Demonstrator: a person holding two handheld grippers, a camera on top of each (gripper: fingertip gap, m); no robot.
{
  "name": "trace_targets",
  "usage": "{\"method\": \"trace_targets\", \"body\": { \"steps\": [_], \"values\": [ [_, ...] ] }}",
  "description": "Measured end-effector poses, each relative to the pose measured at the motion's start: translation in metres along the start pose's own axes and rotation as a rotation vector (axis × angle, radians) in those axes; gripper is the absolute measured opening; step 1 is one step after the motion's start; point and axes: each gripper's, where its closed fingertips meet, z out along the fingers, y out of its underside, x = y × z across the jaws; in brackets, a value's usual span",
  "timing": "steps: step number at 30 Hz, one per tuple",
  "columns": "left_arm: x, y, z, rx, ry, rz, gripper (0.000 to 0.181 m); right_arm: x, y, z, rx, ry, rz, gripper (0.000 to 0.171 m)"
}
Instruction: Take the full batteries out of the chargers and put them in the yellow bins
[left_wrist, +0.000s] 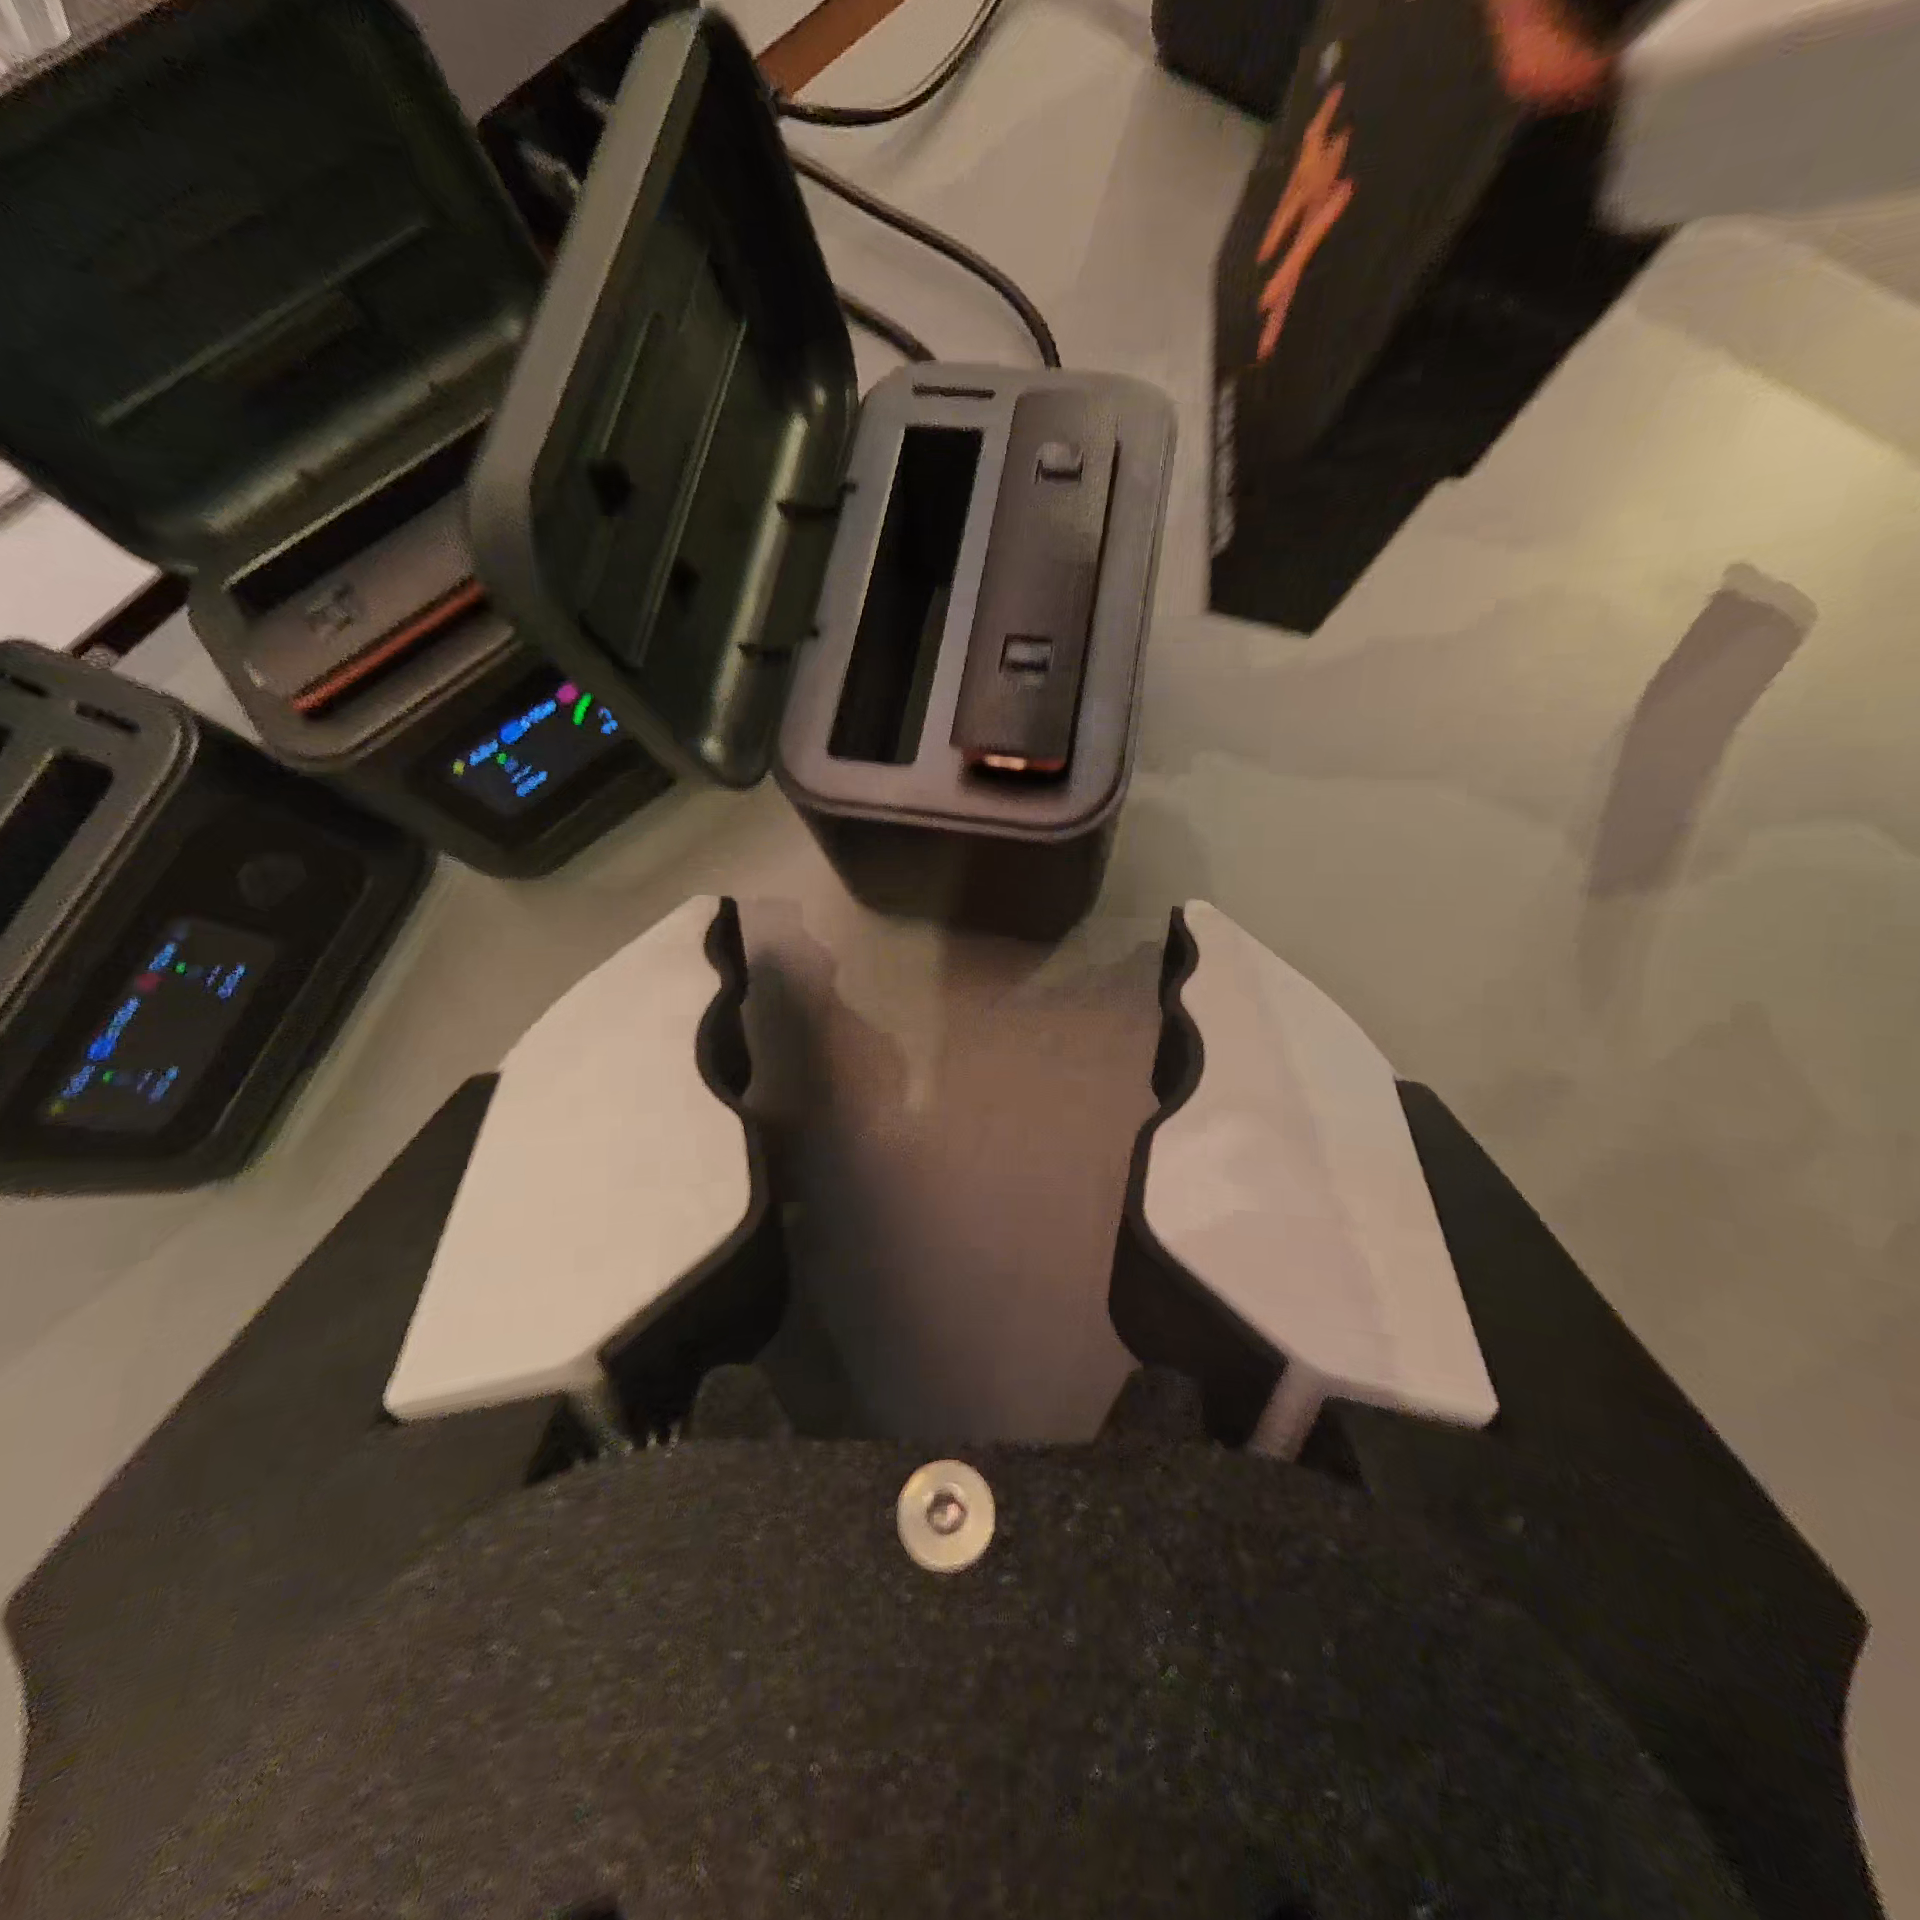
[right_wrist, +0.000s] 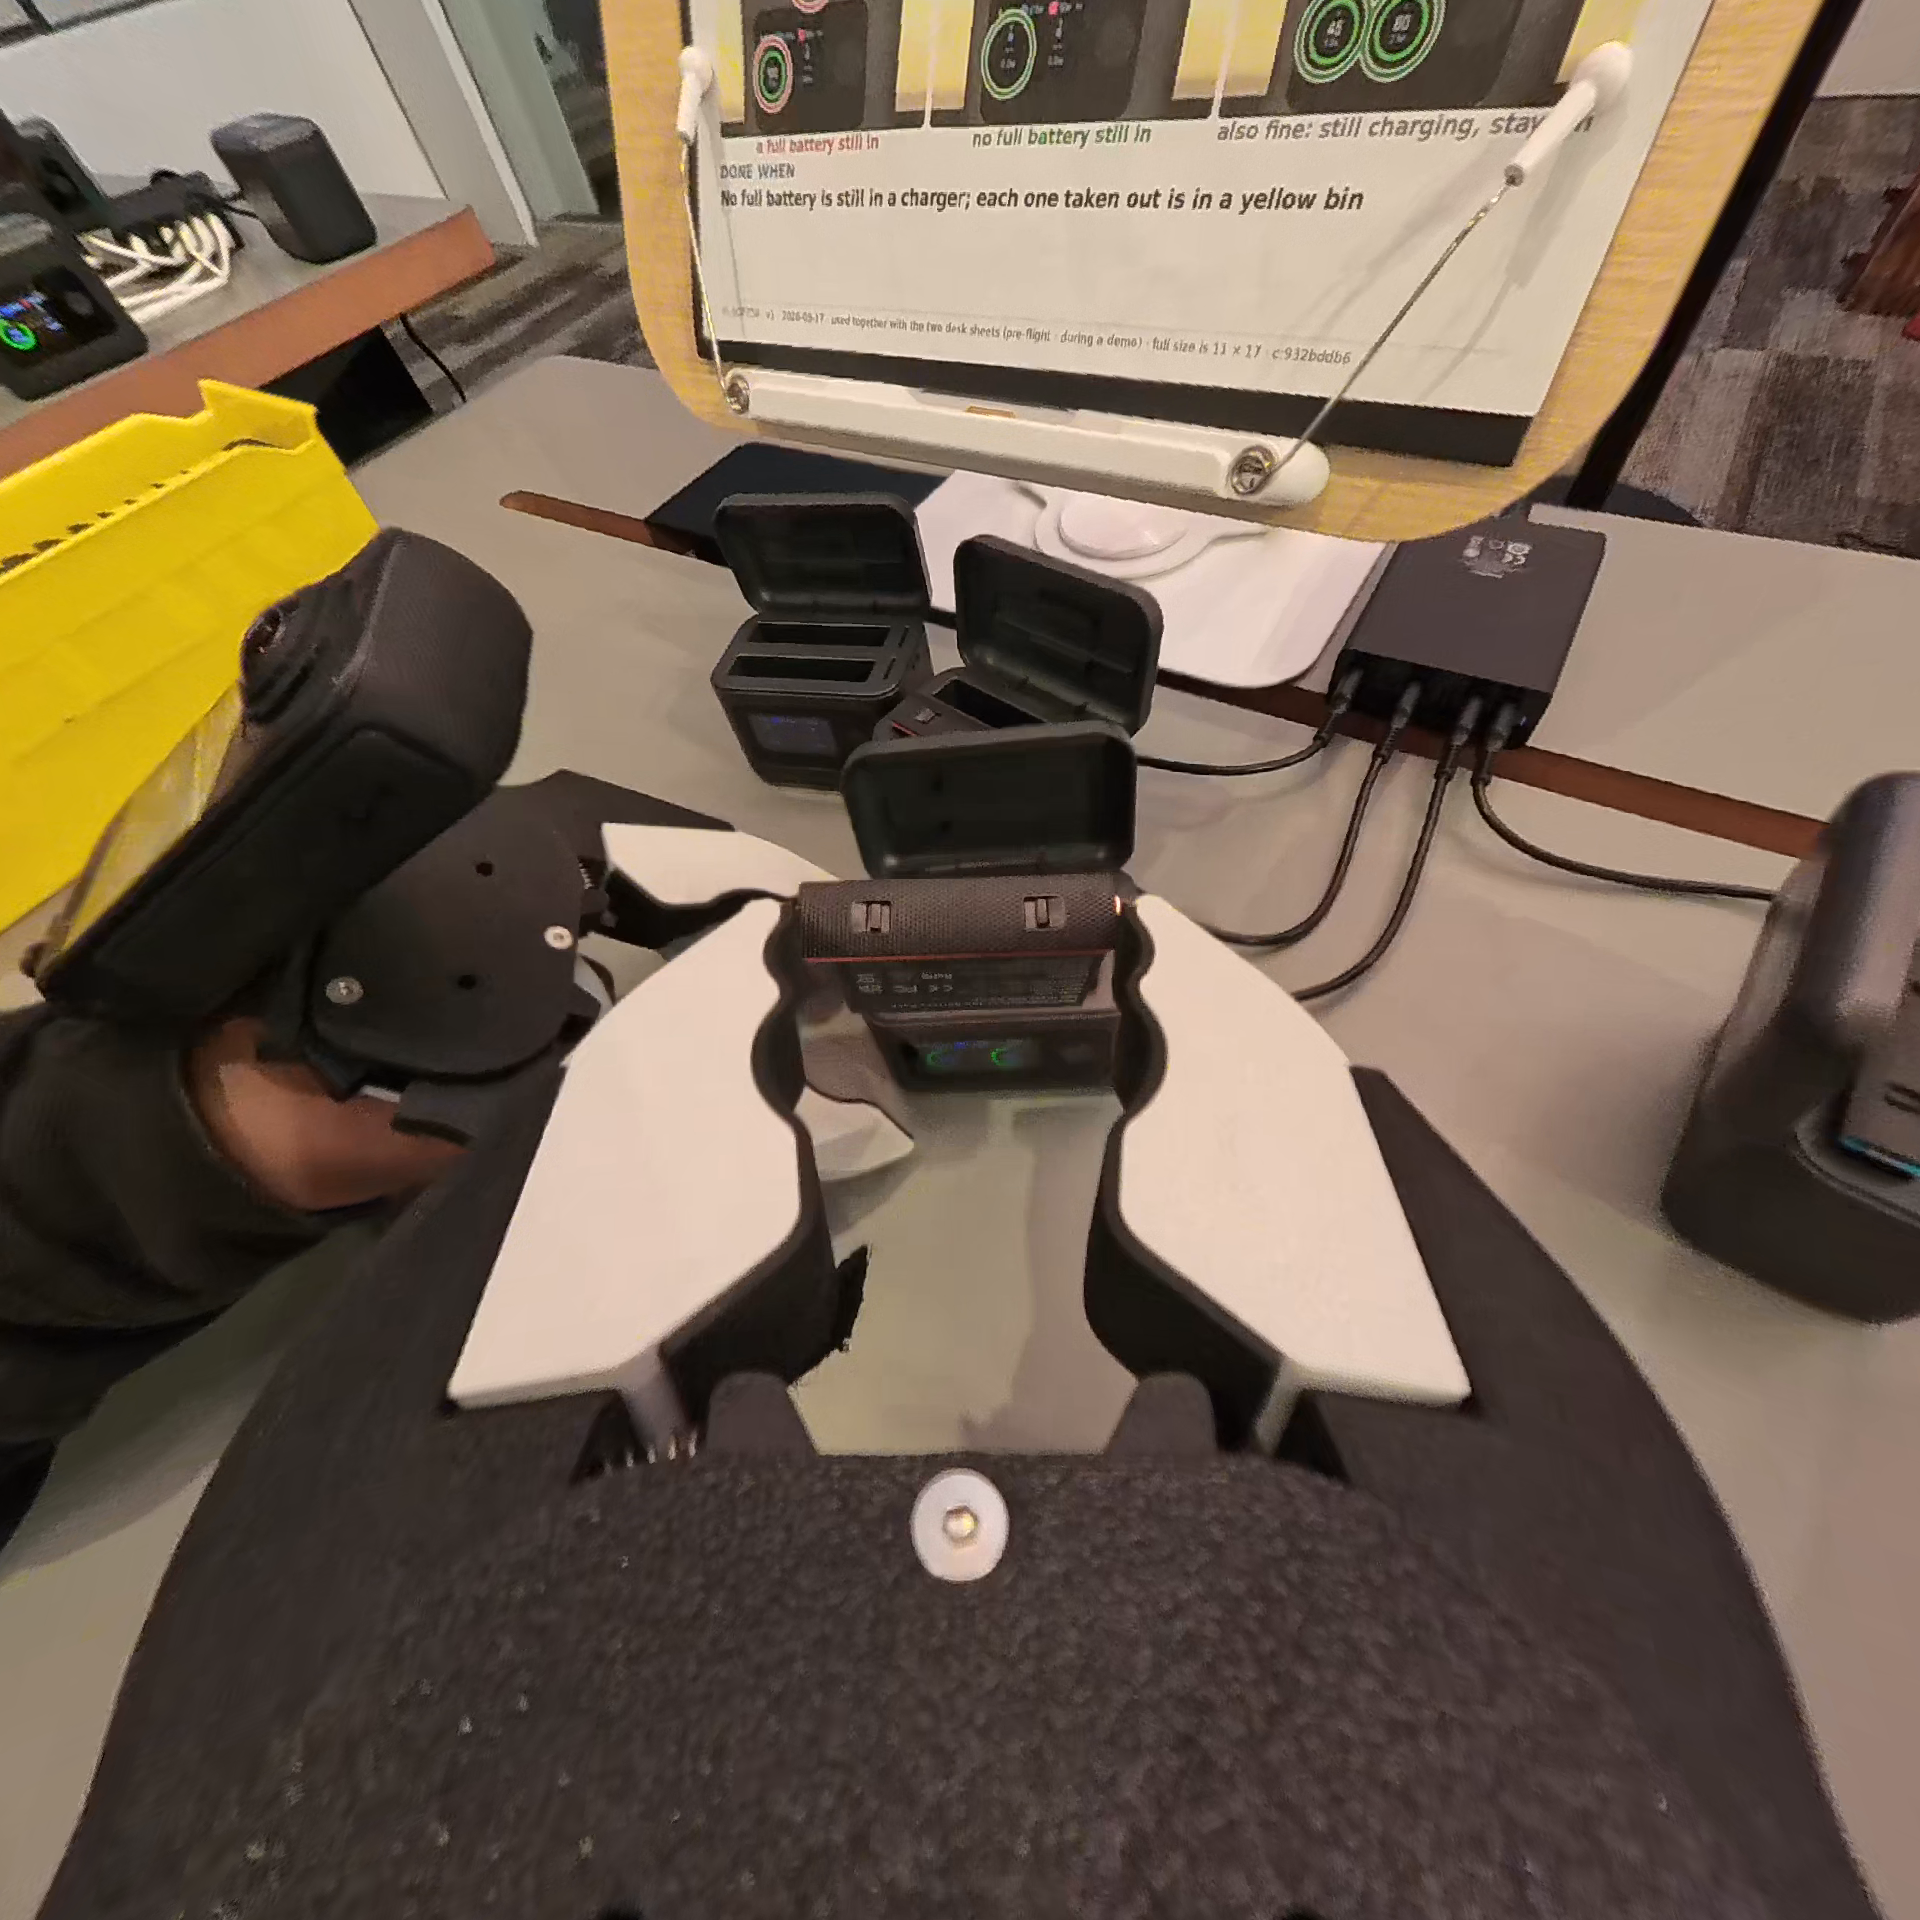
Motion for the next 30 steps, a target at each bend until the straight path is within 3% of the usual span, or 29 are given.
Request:
{"method": "trace_targets", "body": {
  "steps": [4,8,12,17,21,25,30],
  "values": [
    [0.007,-0.003,-0.023,0.041,-0.008,0.037,0.076,-0.007,0.007,-0.017,0.032,-0.033,0.011,0.058],
    [0.042,-0.023,-0.051,0.173,0.064,0.091,0.067,-0.014,0.015,-0.035,0.047,-0.056,0.032,0.058],
    [0.076,-0.044,-0.076,0.317,0.077,0.166,0.046,-0.026,0.021,-0.053,0.072,-0.101,0.100,0.058],
    [0.097,-0.051,-0.084,0.385,0.059,0.258,0.015,-0.040,0.027,-0.073,0.092,-0.144,0.174,0.058],
    [0.106,-0.053,-0.089,0.417,0.050,0.353,0.011,-0.042,0.029,-0.084,0.087,-0.148,0.165,0.058],
    [0.113,-0.055,-0.093,0.445,0.084,0.389,0.011,-0.046,0.030,-0.099,0.029,-0.207,-0.046,0.060],
    [0.133,-0.052,-0.096,0.466,0.171,0.462,0.011,-0.048,0.037,-0.128,-0.108,-0.287,-0.604,0.059]
  ]
}}
